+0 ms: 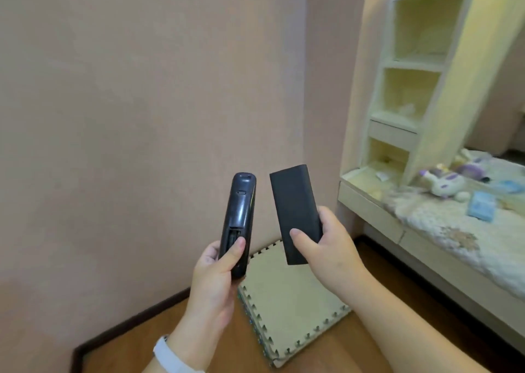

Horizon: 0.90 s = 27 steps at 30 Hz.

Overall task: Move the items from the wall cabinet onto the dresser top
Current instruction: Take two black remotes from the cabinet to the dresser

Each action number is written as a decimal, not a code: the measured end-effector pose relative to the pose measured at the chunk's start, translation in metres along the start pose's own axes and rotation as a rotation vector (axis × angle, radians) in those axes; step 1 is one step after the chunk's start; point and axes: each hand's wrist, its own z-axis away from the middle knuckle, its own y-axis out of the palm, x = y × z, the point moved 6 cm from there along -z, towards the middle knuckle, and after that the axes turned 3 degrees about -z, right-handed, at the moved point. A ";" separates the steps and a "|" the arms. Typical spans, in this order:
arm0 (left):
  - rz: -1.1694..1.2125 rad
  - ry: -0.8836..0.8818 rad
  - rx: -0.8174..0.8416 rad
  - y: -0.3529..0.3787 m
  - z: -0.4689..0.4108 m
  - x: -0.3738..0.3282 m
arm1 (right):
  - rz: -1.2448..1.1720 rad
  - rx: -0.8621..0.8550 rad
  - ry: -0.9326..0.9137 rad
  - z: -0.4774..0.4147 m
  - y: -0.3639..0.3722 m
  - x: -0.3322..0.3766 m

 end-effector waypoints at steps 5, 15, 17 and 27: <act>-0.037 -0.076 0.163 0.085 -0.006 0.029 | -0.022 -0.197 0.058 0.014 -0.085 -0.025; -0.149 -0.165 0.518 0.233 -0.037 0.100 | 0.008 -0.543 0.249 0.025 -0.206 -0.084; -0.163 -0.198 0.578 0.257 -0.050 0.116 | 0.047 -0.604 0.290 0.019 -0.223 -0.090; -0.187 -0.328 0.831 0.372 -0.123 0.156 | 0.136 -0.835 0.401 -0.039 -0.287 -0.108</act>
